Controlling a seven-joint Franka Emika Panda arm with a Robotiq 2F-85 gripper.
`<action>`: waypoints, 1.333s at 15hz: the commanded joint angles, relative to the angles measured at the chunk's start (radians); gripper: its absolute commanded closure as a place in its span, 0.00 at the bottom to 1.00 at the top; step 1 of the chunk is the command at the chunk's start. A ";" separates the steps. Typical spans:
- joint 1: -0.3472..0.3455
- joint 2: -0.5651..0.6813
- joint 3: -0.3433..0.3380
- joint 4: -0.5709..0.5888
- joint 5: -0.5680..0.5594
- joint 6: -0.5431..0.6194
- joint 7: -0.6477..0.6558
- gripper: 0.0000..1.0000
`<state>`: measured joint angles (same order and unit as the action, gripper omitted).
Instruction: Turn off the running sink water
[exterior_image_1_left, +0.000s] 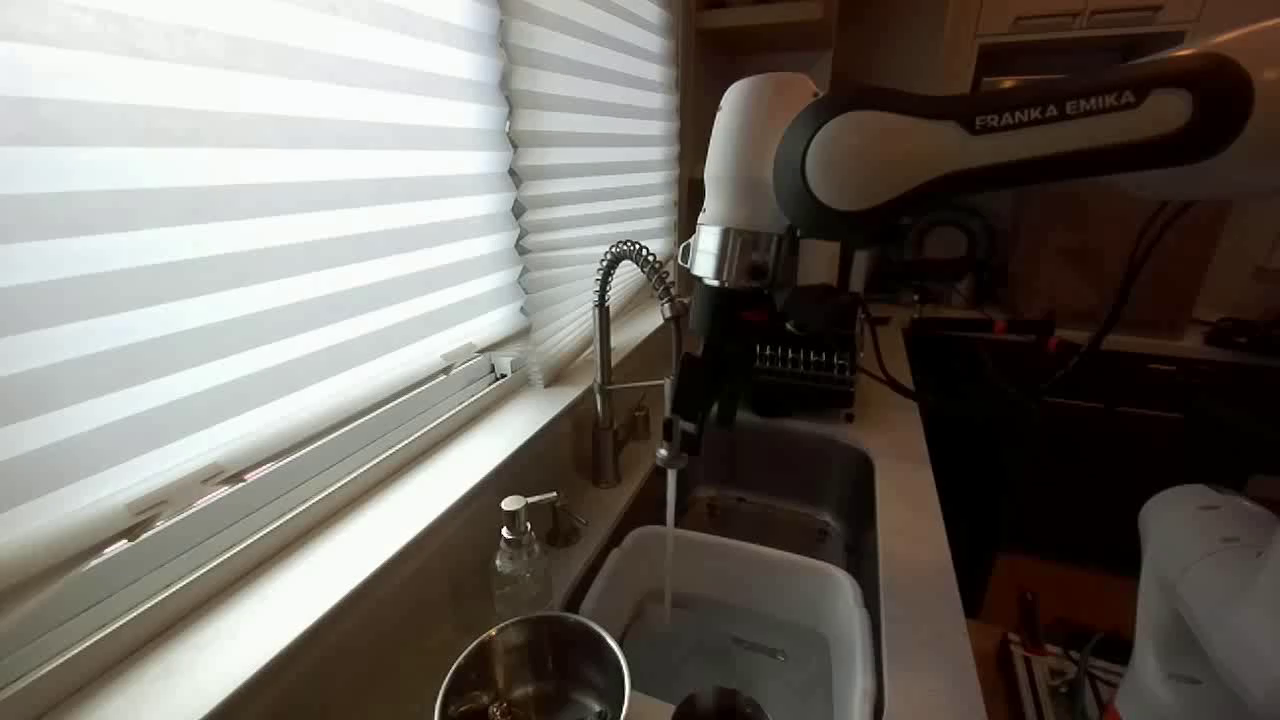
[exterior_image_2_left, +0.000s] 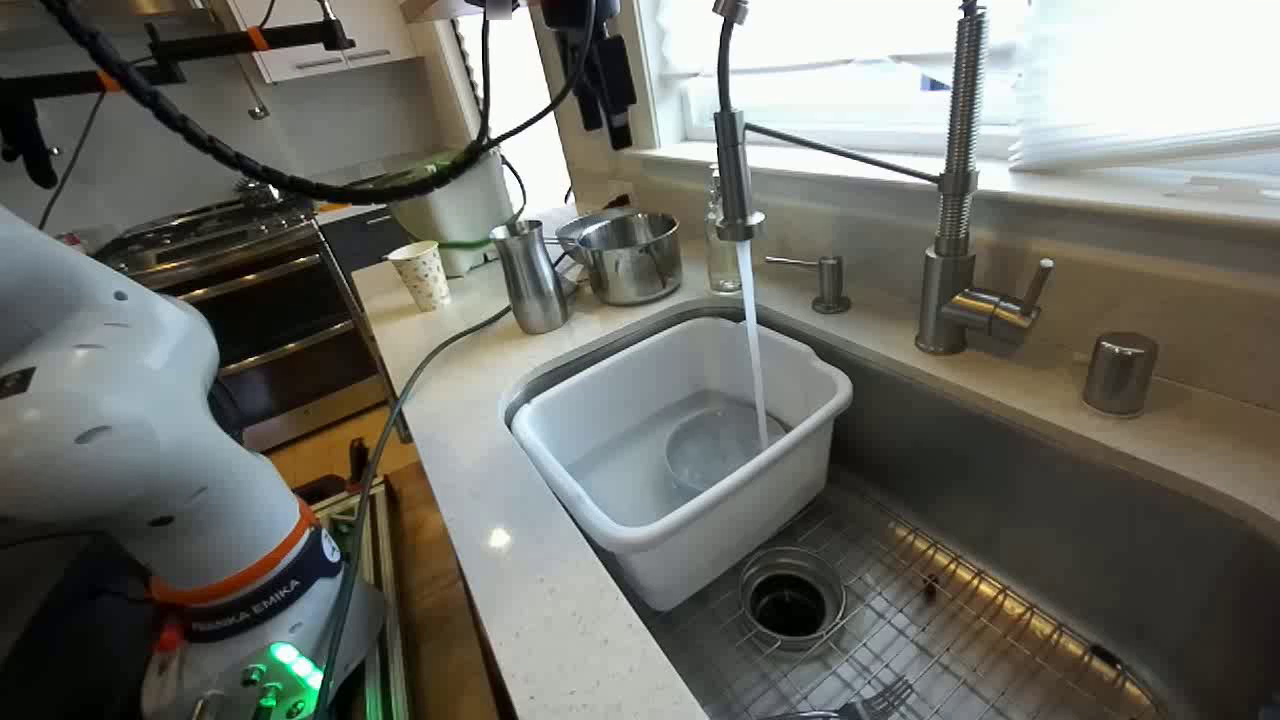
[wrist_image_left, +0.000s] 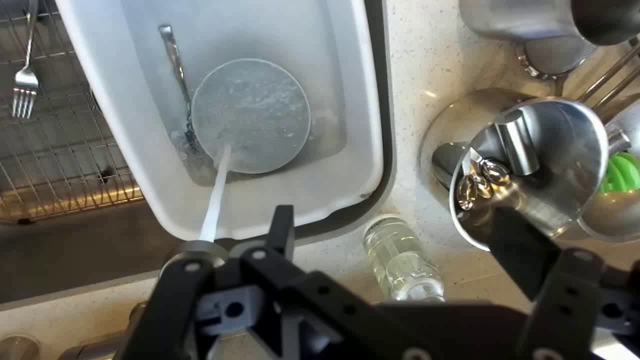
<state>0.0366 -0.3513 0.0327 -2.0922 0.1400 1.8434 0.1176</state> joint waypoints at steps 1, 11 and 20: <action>-0.004 0.001 0.003 0.003 0.001 -0.003 -0.001 0.00; 0.002 -0.011 -0.012 0.086 -0.029 -0.265 -0.120 0.00; -0.025 -0.061 -0.094 0.051 -0.240 -0.371 -0.427 0.00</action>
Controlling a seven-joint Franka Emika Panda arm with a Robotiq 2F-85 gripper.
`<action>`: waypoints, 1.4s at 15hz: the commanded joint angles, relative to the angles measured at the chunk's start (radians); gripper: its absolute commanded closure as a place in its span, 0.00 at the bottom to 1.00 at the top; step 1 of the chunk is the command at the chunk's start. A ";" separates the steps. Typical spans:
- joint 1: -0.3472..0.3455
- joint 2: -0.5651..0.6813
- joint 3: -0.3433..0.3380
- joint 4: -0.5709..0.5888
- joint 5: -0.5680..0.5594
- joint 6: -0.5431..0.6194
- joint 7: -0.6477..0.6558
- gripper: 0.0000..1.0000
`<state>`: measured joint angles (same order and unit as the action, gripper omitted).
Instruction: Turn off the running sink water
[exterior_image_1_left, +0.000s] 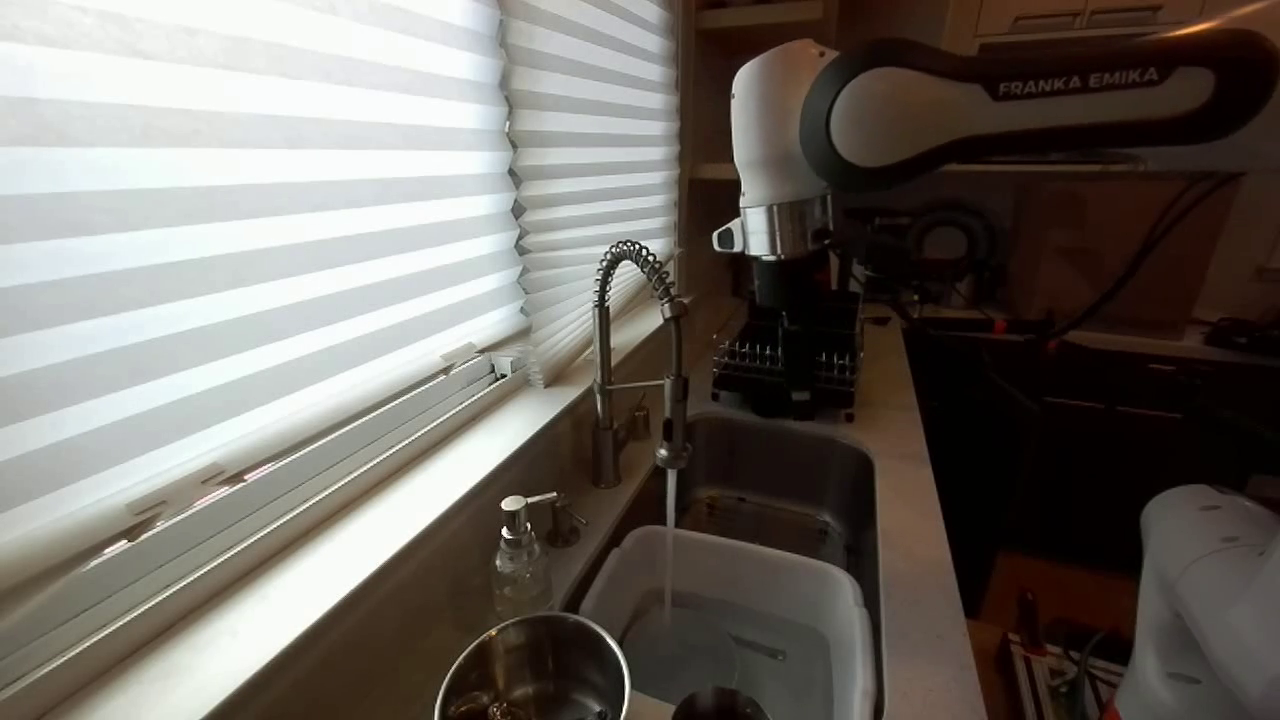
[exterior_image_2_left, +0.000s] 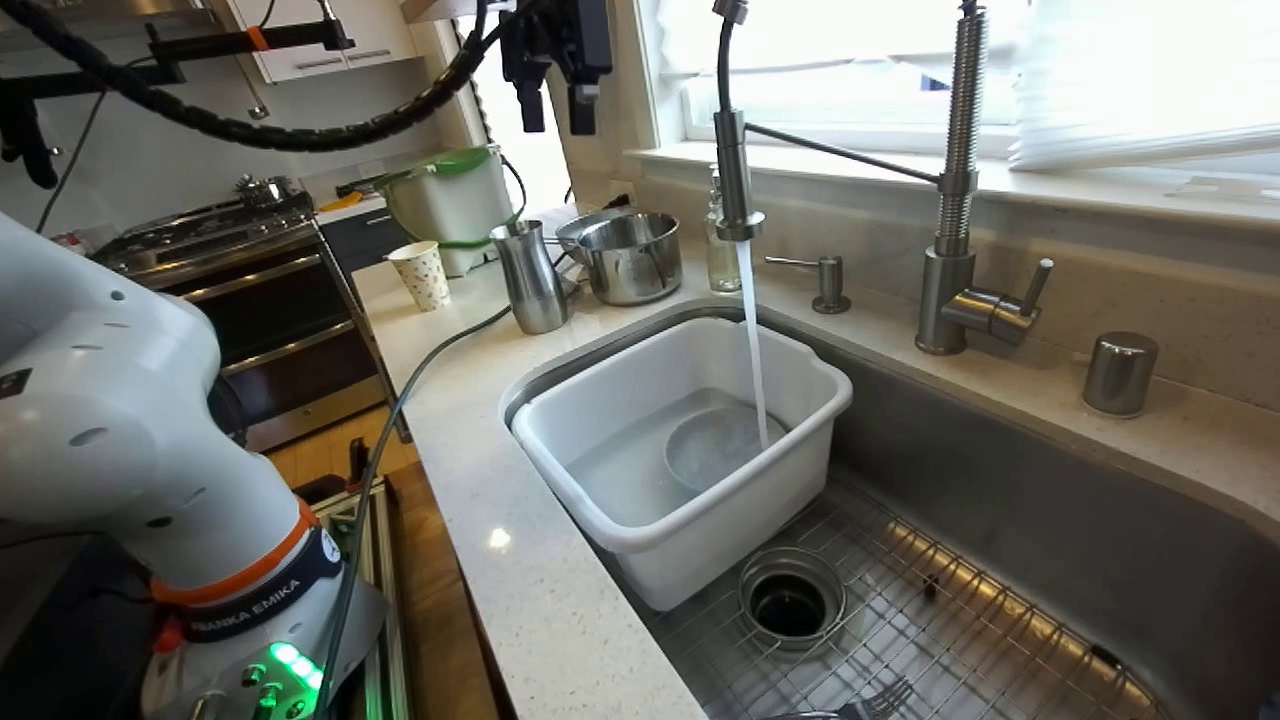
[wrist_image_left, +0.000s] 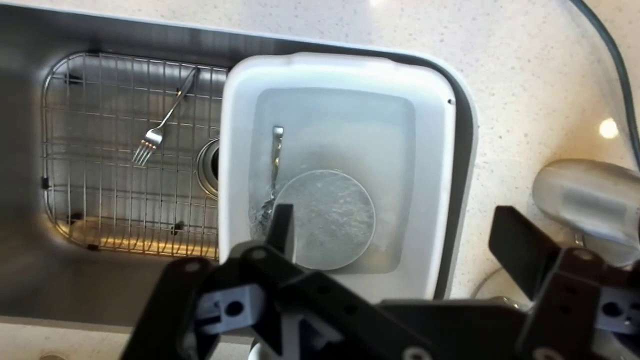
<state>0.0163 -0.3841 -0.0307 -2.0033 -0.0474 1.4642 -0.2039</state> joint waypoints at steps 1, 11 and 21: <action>-0.007 -0.030 -0.049 -0.043 -0.064 0.017 -0.152 0.00; -0.033 -0.013 -0.225 -0.111 -0.006 0.228 -0.519 0.00; -0.047 0.043 -0.208 -0.066 -0.048 0.217 -0.514 0.00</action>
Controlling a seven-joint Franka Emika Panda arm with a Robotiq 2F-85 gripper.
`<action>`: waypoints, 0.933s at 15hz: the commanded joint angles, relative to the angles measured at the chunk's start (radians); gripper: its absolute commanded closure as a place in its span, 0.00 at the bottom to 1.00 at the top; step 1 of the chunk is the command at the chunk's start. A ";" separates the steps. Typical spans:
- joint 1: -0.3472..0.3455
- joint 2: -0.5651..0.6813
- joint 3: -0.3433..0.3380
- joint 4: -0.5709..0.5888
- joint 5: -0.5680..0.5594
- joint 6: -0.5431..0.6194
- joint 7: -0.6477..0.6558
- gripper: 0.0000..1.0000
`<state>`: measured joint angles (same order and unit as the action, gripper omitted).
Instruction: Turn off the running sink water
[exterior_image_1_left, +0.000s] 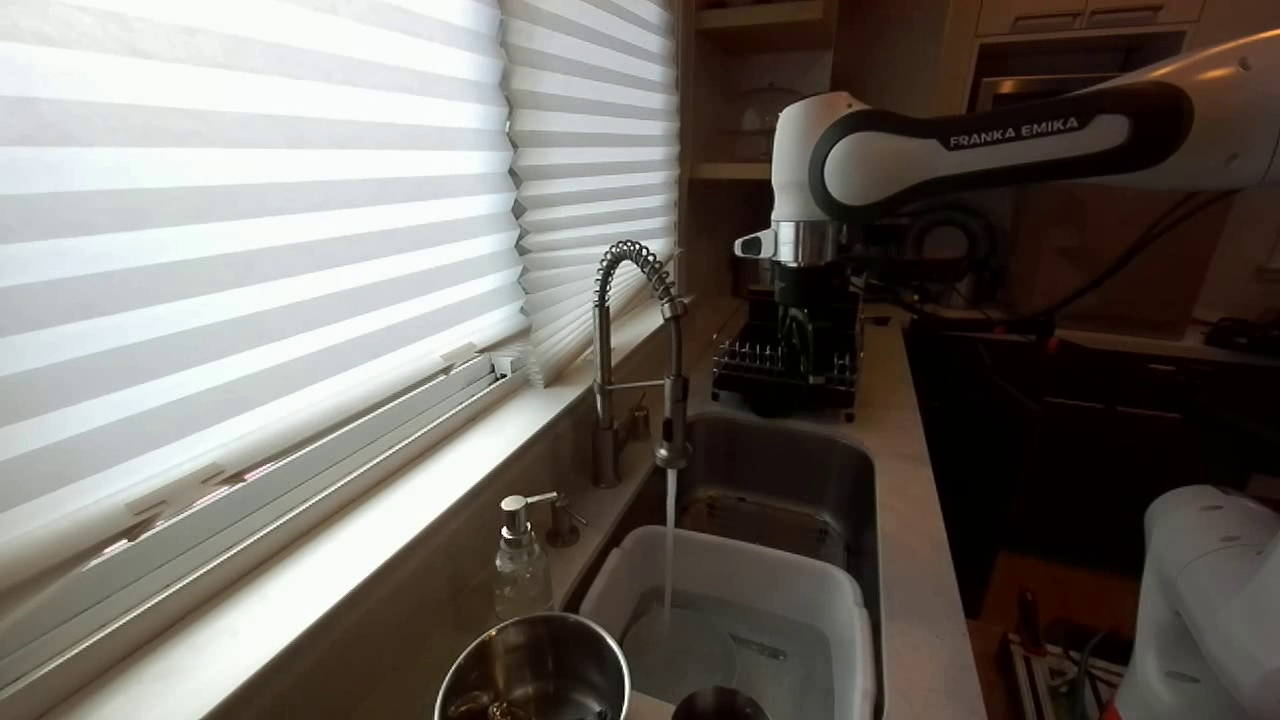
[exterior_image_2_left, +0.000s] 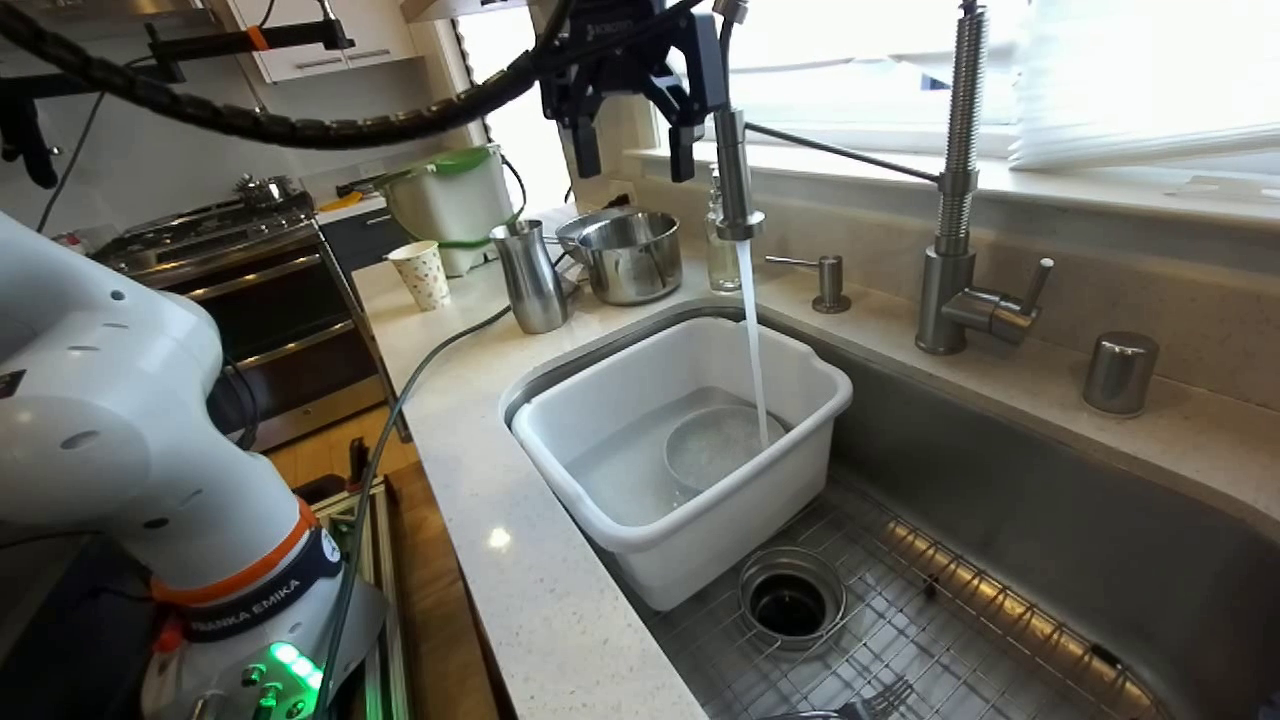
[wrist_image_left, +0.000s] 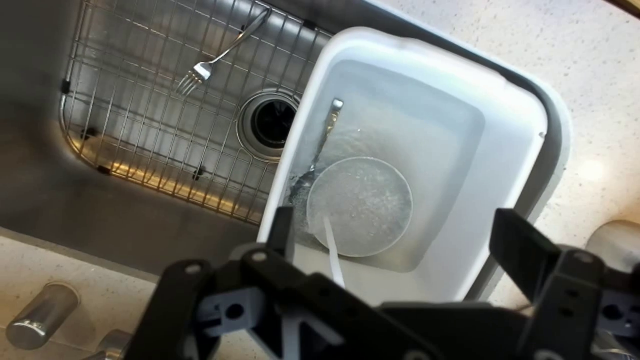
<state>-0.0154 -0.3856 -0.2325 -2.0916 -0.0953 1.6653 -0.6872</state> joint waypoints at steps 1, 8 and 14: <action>-0.015 0.071 -0.021 0.037 0.010 0.022 -0.066 0.00; -0.068 0.326 -0.103 0.176 0.190 0.188 -0.362 0.00; -0.162 0.553 -0.050 0.323 0.372 0.323 -0.450 0.00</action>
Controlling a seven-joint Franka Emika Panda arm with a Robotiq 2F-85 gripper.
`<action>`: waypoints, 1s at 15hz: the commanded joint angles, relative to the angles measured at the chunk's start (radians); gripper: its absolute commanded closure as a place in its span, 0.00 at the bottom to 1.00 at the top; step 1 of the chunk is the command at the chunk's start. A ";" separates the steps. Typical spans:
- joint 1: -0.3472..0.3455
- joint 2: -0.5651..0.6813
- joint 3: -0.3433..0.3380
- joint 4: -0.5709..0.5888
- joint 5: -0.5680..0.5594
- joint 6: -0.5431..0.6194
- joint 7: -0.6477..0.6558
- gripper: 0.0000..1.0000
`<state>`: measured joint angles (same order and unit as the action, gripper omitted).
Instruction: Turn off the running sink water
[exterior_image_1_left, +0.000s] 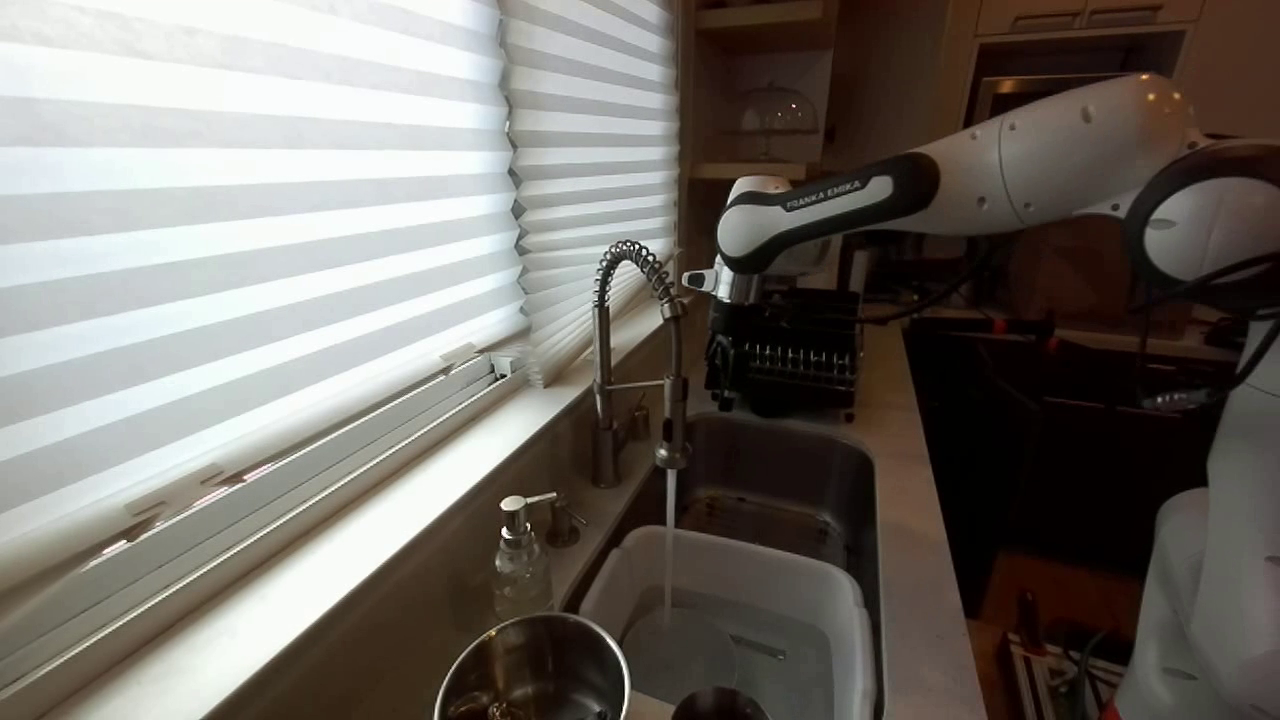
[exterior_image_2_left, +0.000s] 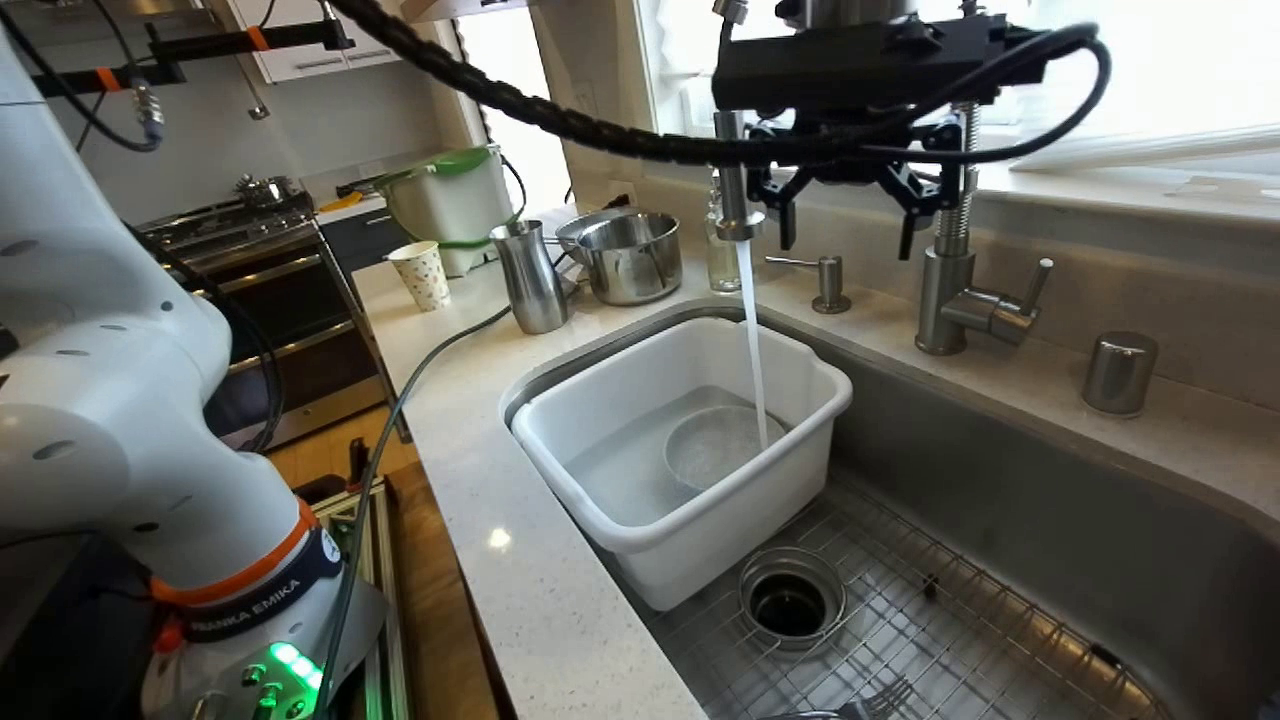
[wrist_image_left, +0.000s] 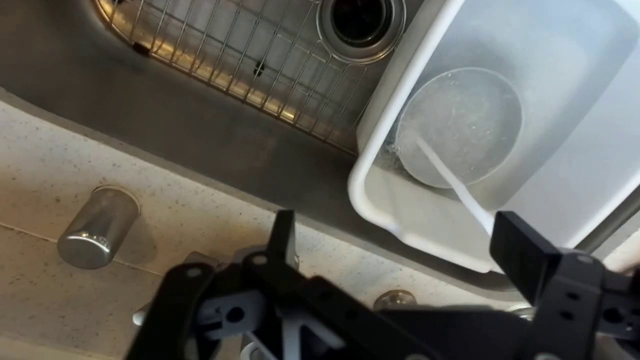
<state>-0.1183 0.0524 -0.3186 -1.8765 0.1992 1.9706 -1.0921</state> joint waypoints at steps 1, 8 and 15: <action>-0.076 0.145 0.049 0.135 0.097 0.029 -0.051 0.00; -0.168 0.289 0.144 0.283 0.180 0.164 -0.040 0.00; -0.209 0.353 0.199 0.330 0.210 0.202 0.064 0.00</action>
<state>-0.2989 0.3699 -0.1515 -1.5783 0.3813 2.1610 -1.0777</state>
